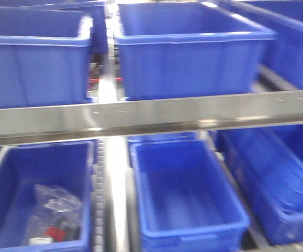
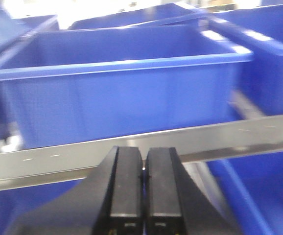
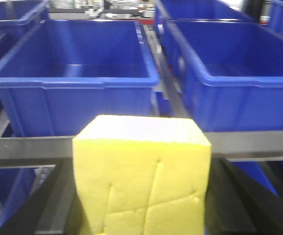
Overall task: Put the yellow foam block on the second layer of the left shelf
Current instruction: 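Turn the base to face the shelf rack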
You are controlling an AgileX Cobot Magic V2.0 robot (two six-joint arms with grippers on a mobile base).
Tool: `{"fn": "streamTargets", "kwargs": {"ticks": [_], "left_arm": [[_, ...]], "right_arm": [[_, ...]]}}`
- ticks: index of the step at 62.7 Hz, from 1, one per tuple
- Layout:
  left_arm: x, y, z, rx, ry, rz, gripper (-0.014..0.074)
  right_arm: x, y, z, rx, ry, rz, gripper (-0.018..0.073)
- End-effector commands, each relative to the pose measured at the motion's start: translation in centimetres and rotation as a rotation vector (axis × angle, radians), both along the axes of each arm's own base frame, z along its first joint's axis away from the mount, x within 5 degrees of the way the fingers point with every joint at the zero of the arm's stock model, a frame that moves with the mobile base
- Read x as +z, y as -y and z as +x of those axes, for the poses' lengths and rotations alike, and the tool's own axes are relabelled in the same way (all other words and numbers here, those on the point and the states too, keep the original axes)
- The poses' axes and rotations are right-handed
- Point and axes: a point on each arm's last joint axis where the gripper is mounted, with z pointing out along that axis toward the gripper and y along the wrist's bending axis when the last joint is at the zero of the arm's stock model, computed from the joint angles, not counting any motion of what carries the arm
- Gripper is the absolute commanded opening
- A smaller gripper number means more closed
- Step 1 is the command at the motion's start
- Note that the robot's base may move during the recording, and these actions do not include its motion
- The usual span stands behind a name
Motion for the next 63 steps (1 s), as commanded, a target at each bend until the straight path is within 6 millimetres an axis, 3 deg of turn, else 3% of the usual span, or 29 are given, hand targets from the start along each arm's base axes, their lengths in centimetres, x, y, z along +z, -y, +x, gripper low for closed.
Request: {"fn": "streamTargets", "kwargs": {"ticks": [1, 63], "left_arm": [[0.06, 0.1, -0.09, -0.011, 0.077, -0.007, 0.0137], [0.06, 0.1, -0.09, -0.011, 0.077, -0.007, 0.0137]], "right_arm": [[1.82, -0.05, -0.04, 0.004, 0.118, -0.013, 0.0456], [1.82, -0.05, -0.04, 0.004, 0.118, -0.013, 0.0456]]}}
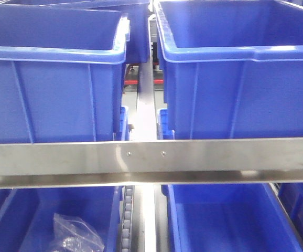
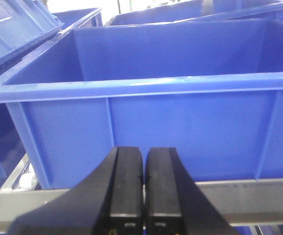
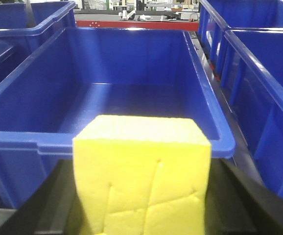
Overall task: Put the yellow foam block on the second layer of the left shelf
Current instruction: 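Turn the base to face the shelf rack, then lower the held cube into the blue bin on the second shelf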
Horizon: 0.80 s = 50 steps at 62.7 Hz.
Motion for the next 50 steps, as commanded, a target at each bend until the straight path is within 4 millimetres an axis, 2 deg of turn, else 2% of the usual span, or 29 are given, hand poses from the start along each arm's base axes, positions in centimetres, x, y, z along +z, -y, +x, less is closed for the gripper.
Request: {"fn": "streamTargets", "kwargs": {"ticks": [1, 50], "left_arm": [[0.06, 0.1, -0.09, -0.011, 0.077, -0.007, 0.0137], [0.06, 0.1, -0.09, -0.011, 0.077, -0.007, 0.0137]], "right_arm": [[1.82, -0.05, -0.04, 0.004, 0.118, -0.013, 0.0456], [1.97, -0.07, -0.06, 0.006, 0.135, -0.012, 0.0456]]}}
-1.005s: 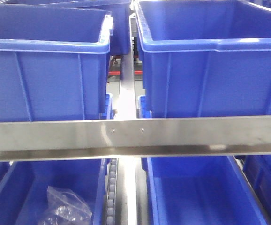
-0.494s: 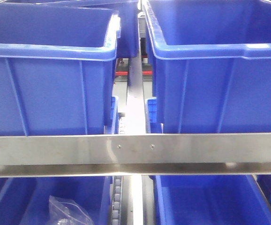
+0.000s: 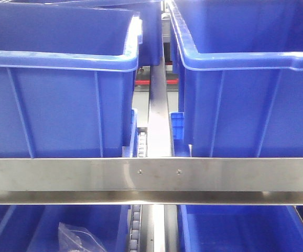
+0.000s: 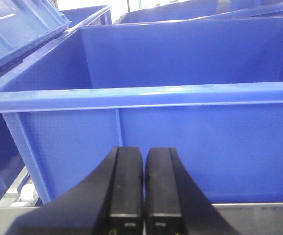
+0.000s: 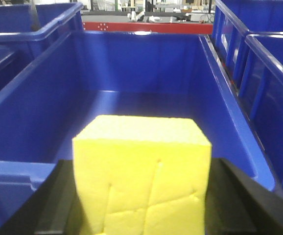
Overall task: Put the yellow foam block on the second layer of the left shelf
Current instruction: 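Lower the held cube into the blue bin on the second shelf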
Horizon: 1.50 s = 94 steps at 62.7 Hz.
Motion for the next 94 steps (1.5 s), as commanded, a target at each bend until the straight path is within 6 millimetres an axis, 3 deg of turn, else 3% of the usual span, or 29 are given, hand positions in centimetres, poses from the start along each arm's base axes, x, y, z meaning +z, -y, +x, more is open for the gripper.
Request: {"fn": "streamTargets", "kwargs": {"ticks": [1, 15, 28, 48, 59, 66, 78, 87, 94], "left_arm": [[0.1, 0.1, -0.1, -0.011, 0.077, -0.007, 0.0137], [0.1, 0.1, -0.1, -0.011, 0.077, -0.007, 0.0137], [0.1, 0.1, -0.1, -0.011, 0.077, -0.007, 0.0137], [0.1, 0.1, -0.1, -0.011, 0.077, -0.007, 0.0137], [0.1, 0.1, -0.1, -0.011, 0.077, -0.007, 0.0137], [0.1, 0.1, -0.1, -0.011, 0.077, -0.007, 0.0137], [0.1, 0.1, -0.1, -0.011, 0.077, -0.007, 0.0137], [0.1, 0.1, -0.1, -0.011, 0.077, -0.007, 0.0137], [0.1, 0.1, -0.1, -0.011, 0.077, -0.007, 0.0137]], "right_arm": [[1.9, -0.1, -0.1, 0.004, 0.124, -0.013, 0.0456], [2.6, -0.2, 0.4, 0.013, 0.168, -0.01, 0.0456], [4.5, -0.4, 3.0, 0.014, 0.107, -0.014, 0.0456], [6.7, -0.9, 10.0, 0.015, -0.032, -0.023, 0.0456], [6.4, -1.3, 14.1, 0.023, -0.102, -0.028, 0.0456], [6.0, -1.5, 15.7, 0.031, -0.093, -0.026, 0.0456], [5.1, -1.6, 17.0, 0.037, -0.102, -0.025, 0.0477], [4.9, -1.7, 17.2, 0.038, -0.108, -0.026, 0.062], [4.9, -1.6, 17.2, 0.037, -0.108, -0.023, 0.0608]]}}
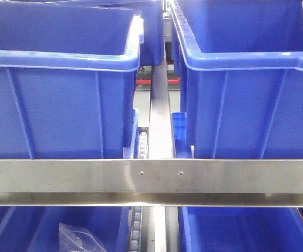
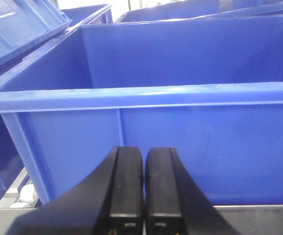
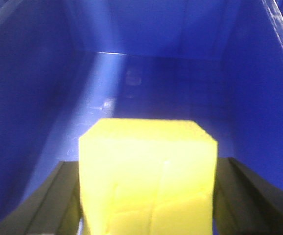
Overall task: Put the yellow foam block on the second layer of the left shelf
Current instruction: 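Lower the held cube into the blue bin on the second shelf, then open the right gripper to release the cube and withdraw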
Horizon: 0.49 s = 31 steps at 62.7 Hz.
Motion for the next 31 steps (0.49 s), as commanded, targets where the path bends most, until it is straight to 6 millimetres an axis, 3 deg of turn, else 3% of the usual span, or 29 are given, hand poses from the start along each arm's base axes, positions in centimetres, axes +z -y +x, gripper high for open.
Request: {"fn": "streamTargets", "kwargs": {"ticks": [1, 23, 31], "left_arm": [[0.1, 0.1, -0.1, -0.011, 0.077, -0.007, 0.0137], [0.1, 0.1, -0.1, -0.011, 0.077, -0.007, 0.0137], [0.1, 0.1, -0.1, -0.011, 0.077, -0.007, 0.0137]], "right_arm": [[2.7, -0.1, 0.2, 0.015, 0.155, 0.0, 0.0608], [3.3, -0.1, -0.3, 0.008, 0.182, 0.043, 0.0594], [4.4, 0.0, -1.3, 0.008, 0.23, 0.046, 0.0443]]}}
